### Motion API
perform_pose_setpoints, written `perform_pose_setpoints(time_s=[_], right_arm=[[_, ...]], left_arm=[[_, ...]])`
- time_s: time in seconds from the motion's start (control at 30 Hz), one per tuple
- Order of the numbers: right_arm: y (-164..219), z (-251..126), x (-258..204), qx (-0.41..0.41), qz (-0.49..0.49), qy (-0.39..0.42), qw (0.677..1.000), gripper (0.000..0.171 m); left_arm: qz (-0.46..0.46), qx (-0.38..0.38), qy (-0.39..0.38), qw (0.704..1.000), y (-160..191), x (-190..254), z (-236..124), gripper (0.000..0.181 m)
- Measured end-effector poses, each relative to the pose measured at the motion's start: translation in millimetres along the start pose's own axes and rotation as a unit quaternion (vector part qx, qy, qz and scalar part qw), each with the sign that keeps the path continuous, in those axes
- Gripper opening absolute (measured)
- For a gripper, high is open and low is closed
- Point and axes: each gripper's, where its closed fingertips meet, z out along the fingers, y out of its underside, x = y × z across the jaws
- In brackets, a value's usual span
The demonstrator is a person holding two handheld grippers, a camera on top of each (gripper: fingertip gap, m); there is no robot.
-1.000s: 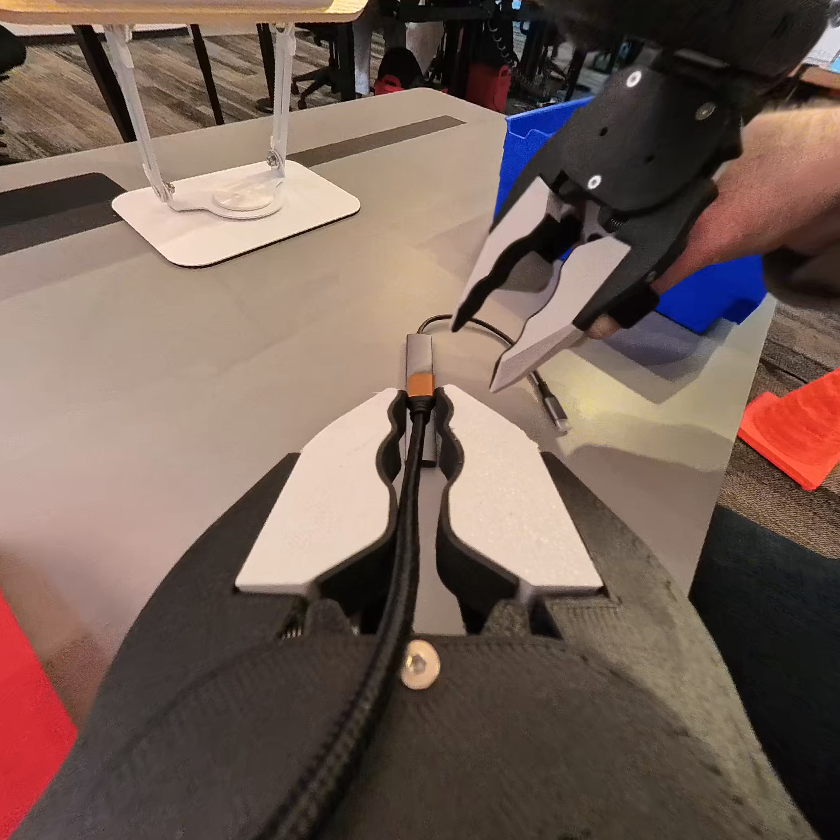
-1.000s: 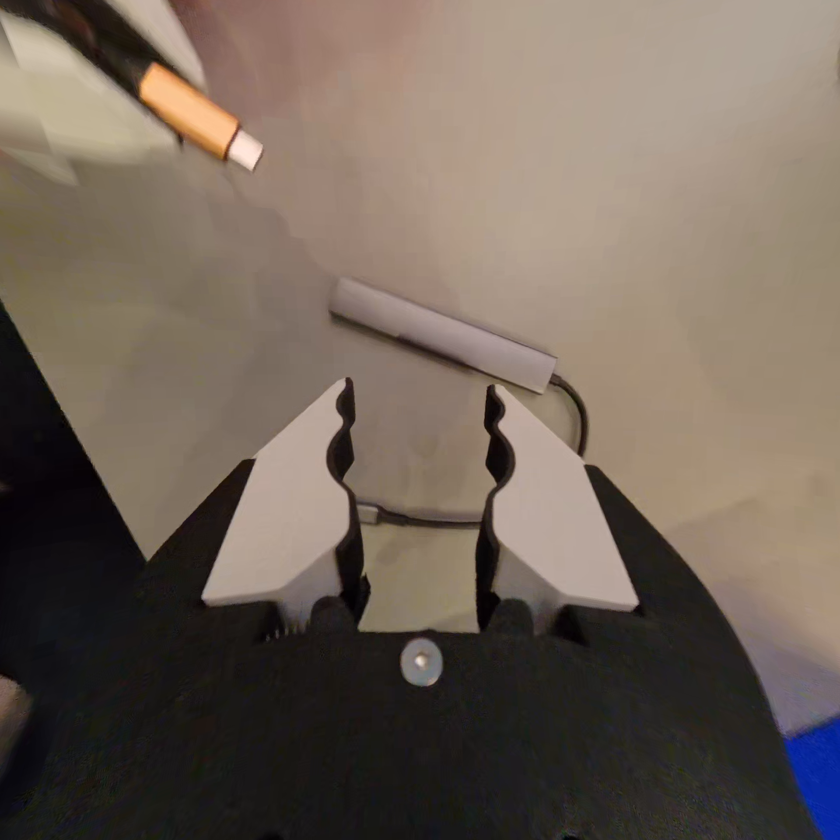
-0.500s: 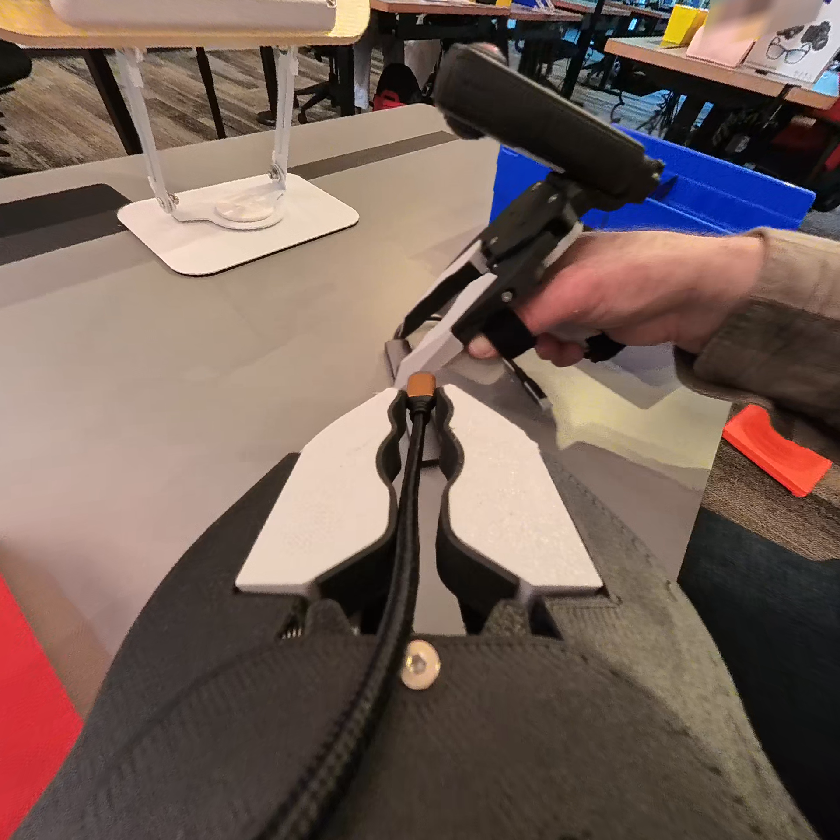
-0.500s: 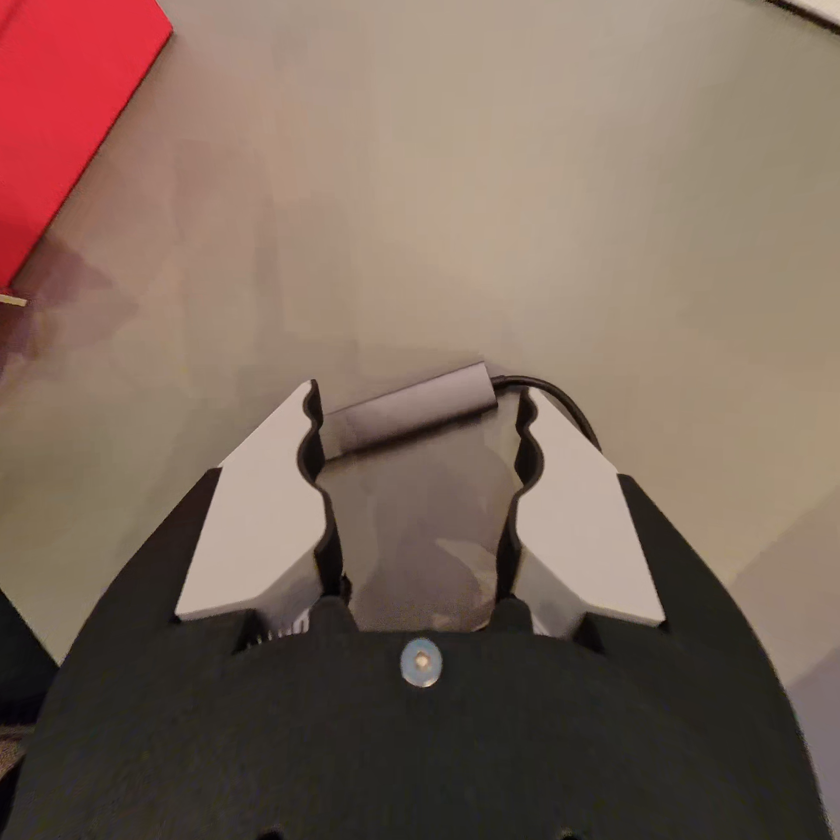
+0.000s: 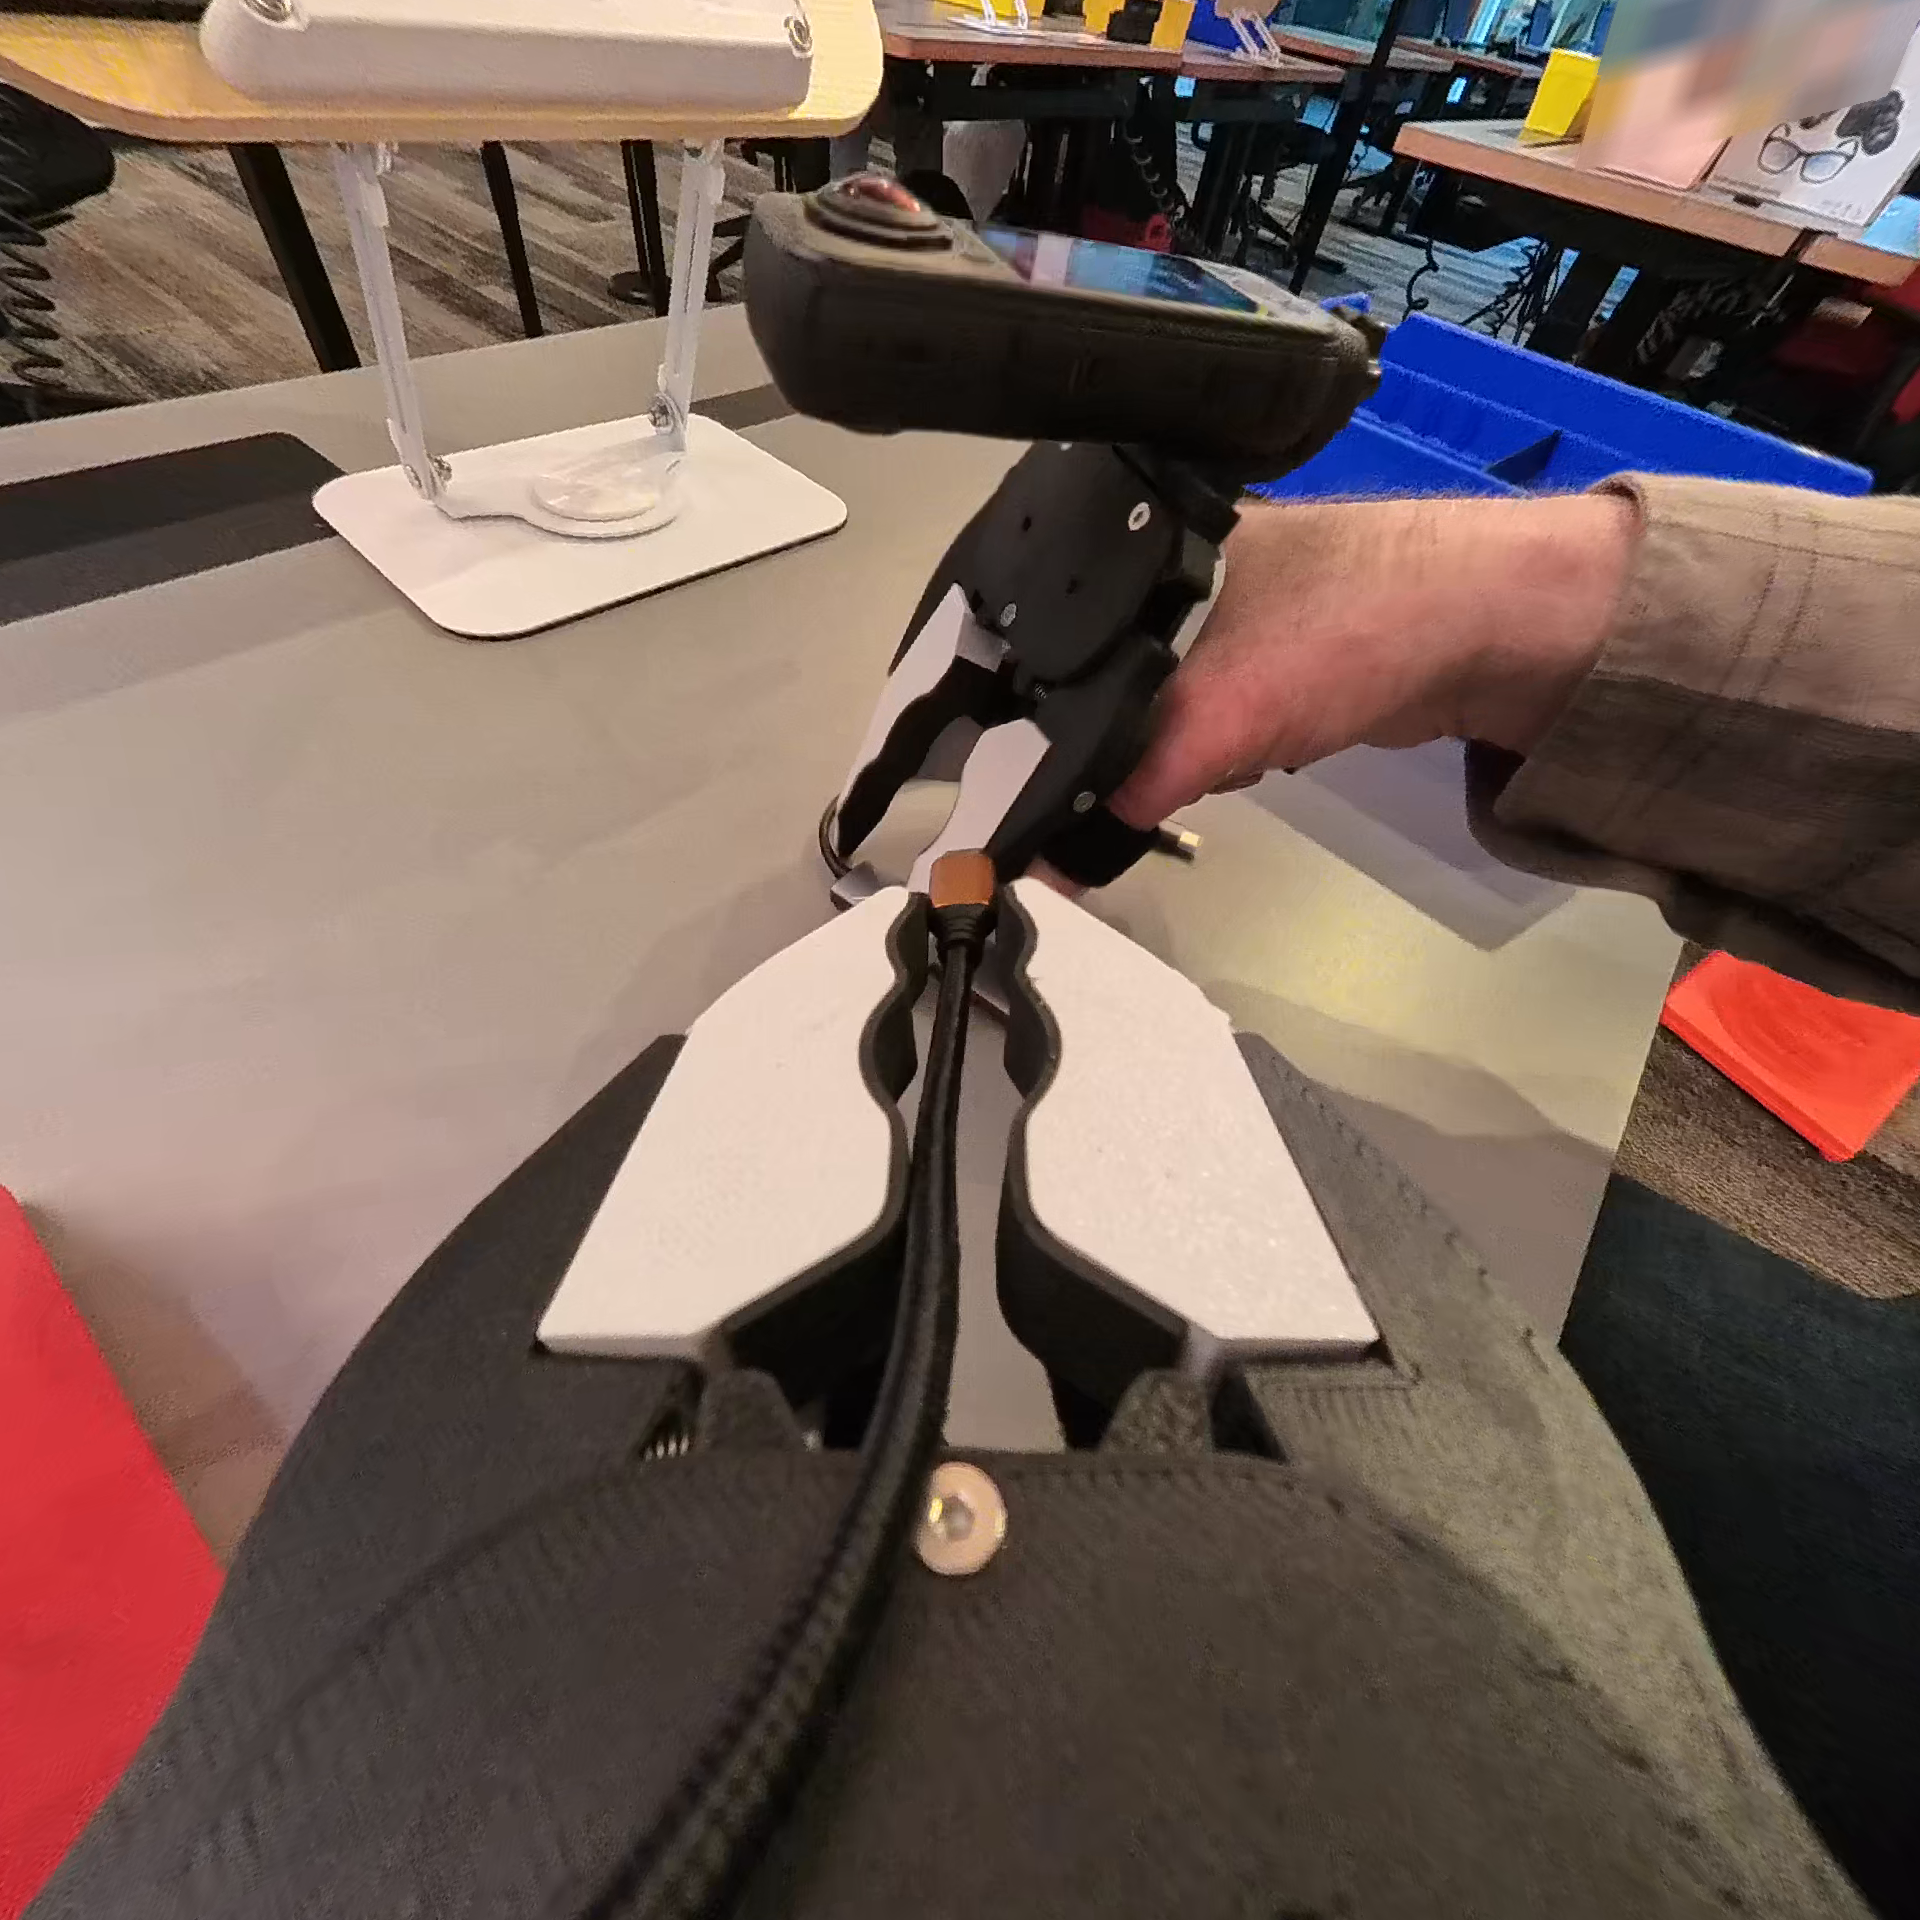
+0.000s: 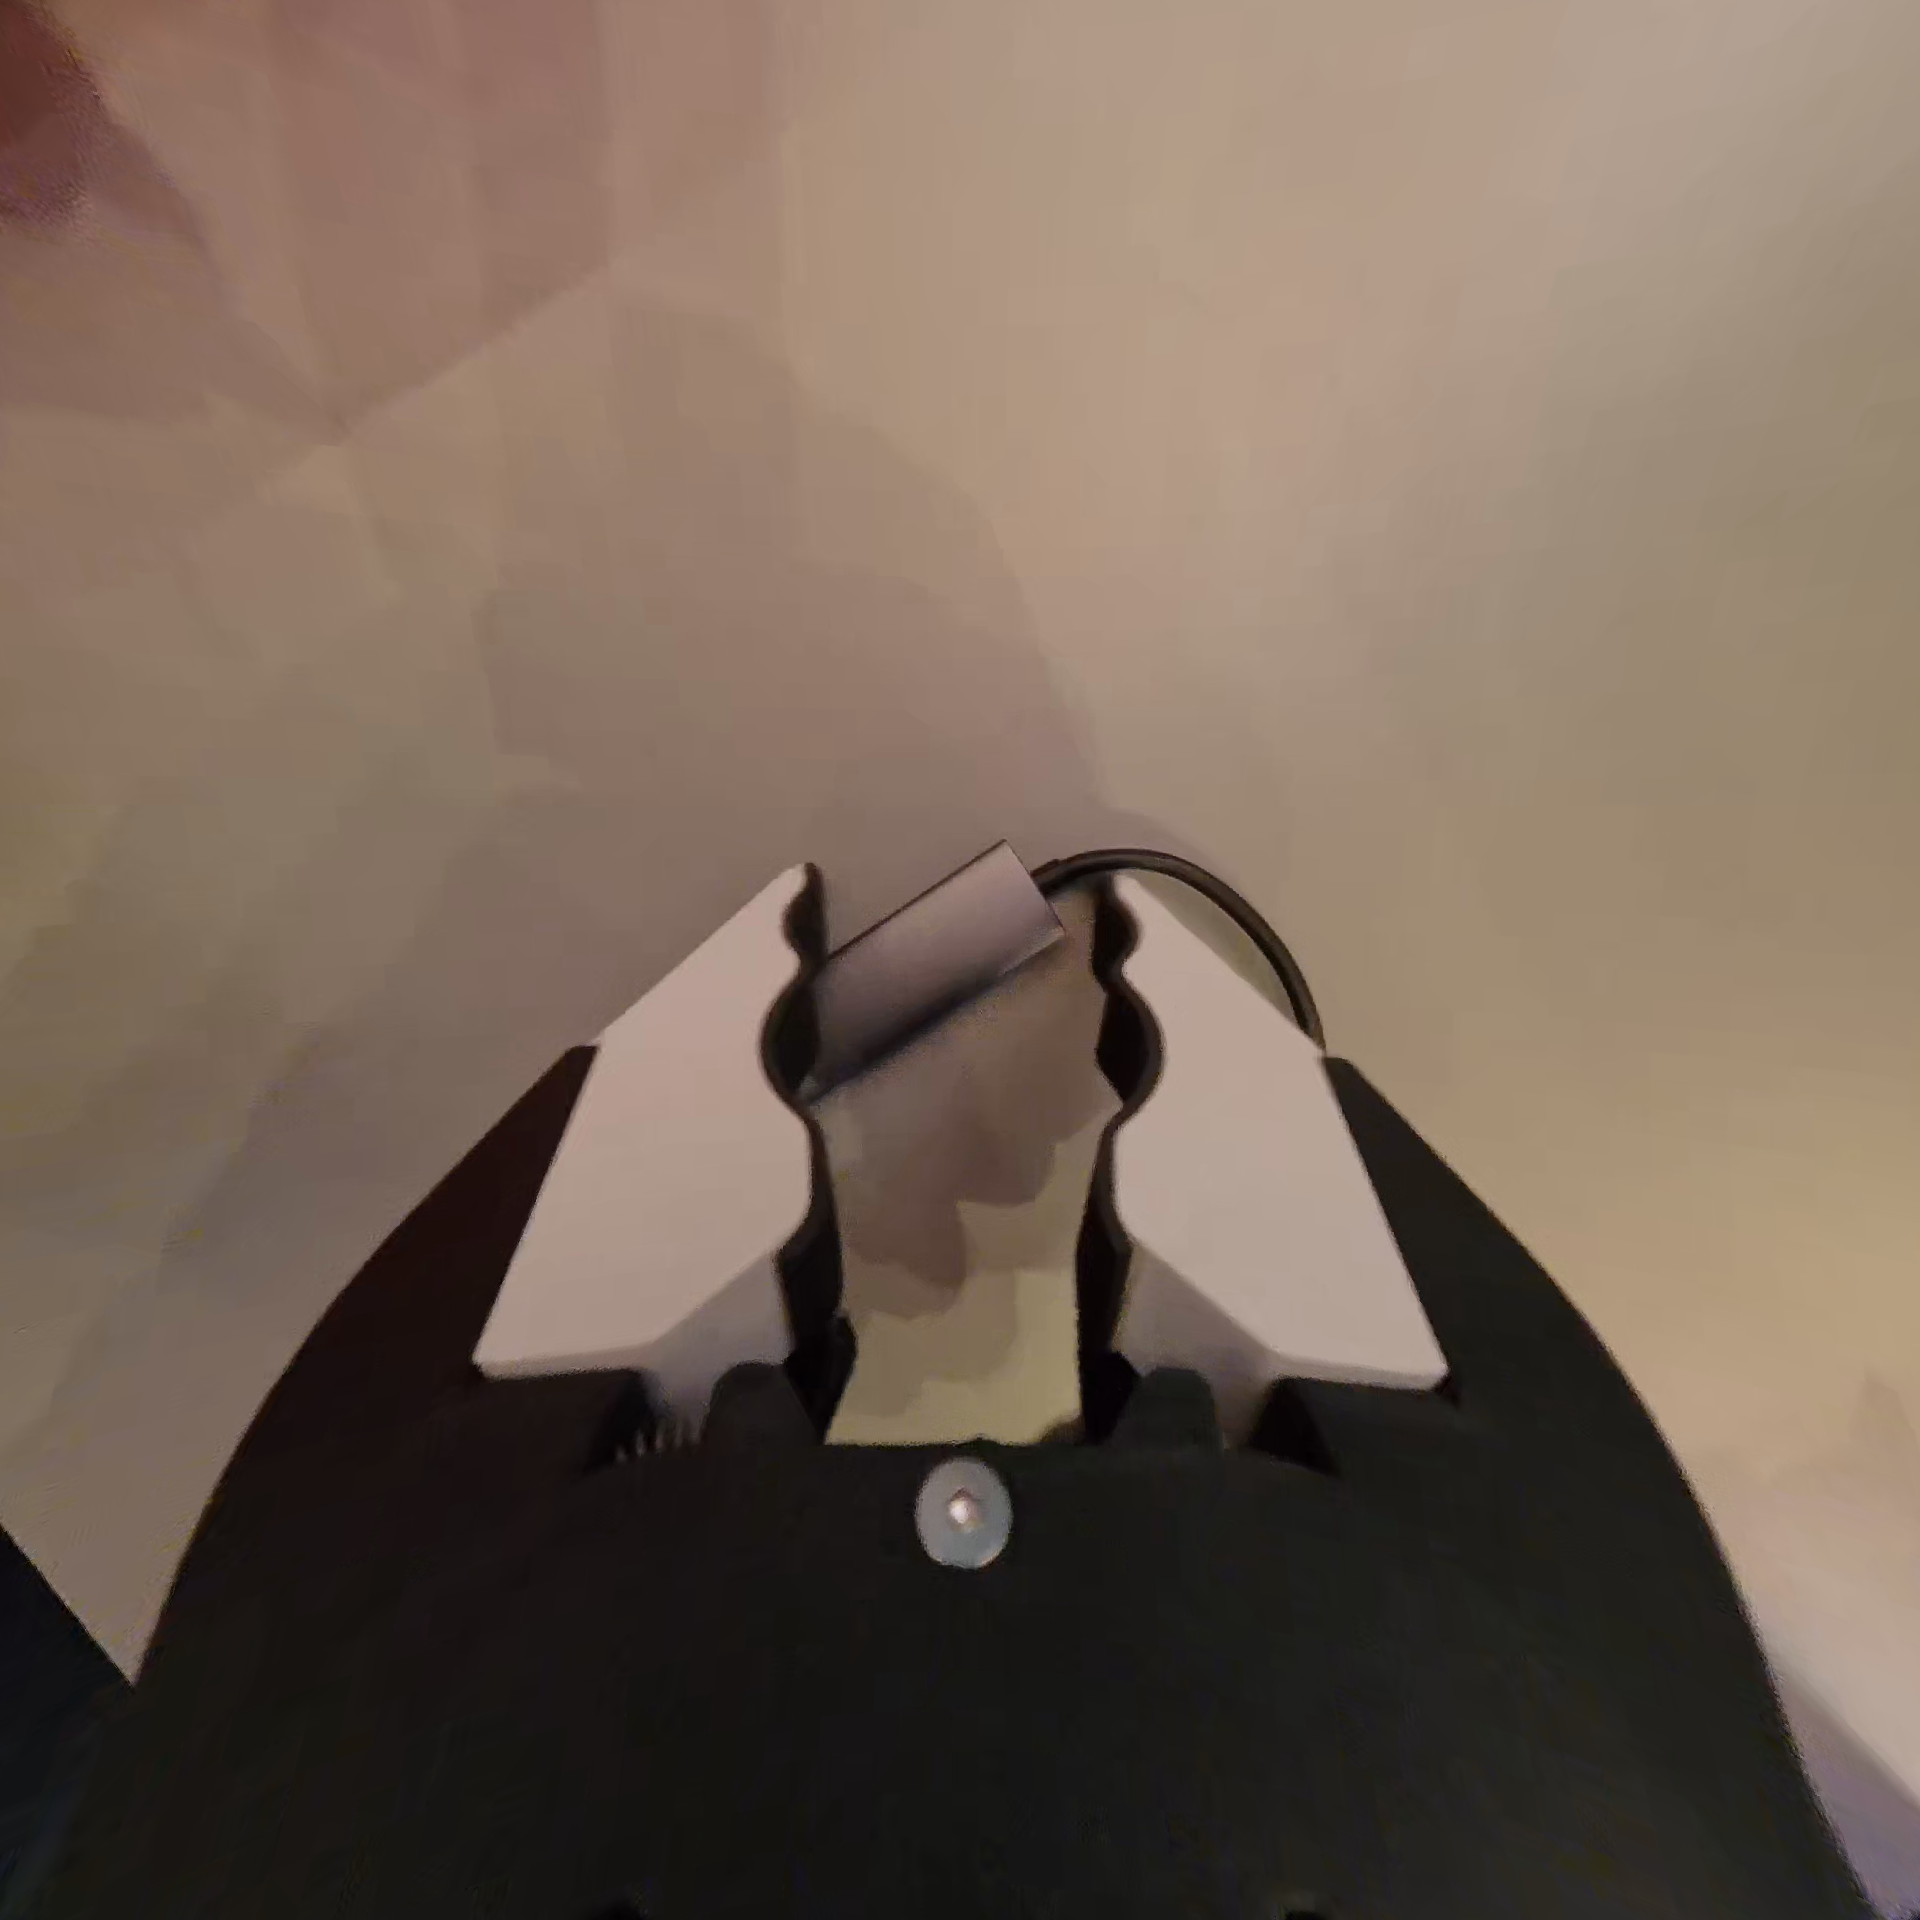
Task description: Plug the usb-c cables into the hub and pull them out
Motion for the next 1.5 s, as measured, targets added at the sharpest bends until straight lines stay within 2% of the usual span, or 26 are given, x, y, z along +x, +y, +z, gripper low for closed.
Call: perform_pose_setpoints(time_s=[0.07, 0.13, 0.37, 0.57, 0.9, 1.13, 1.5], right_arm=[[-4.9, 1.5, -4.7, 0.015, -0.009, -0.009, 1.000, 0.024], [-6.1, 1.9, -15.0, 0.026, -0.040, -0.033, 0.998, 0.020], [20.6, -11.9, -44.6, -0.021, -0.156, -0.101, 0.982, 0.019], [22.3, -21.5, -37.7, 0.012, -0.115, -0.097, 0.989, 0.015], [37.5, -26.0, -72.4, 0.035, -0.157, -0.129, 0.979, 0.013], [41.3, -43.4, -74.0, 0.073, -0.133, -0.133, 0.979, 0.029], [77.2, -66.8, -69.0, 0.079, -0.123, -0.112, 0.983, 0.022]], left_arm=[[0.001, -0.003, 0.000, 1.000, 1.8, 0.8, 1.0, 0.012], [0.004, -0.006, -0.002, 1.000, 3.5, 1.2, 1.5, 0.012], [0.002, -0.009, -0.002, 1.000, 6.3, 0.8, 2.8, 0.012], [0.006, -0.013, -0.002, 1.000, 9.0, 1.8, 4.6, 0.012], [0.023, -0.038, -0.005, 0.999, 19.4, 7.4, 28.7, 0.012], [0.036, -0.069, 0.007, 0.997, 34.0, 11.3, 55.7, 0.012], [0.186, -0.183, -0.015, 0.965, 72.8, 10.1, 83.3, 0.012]])
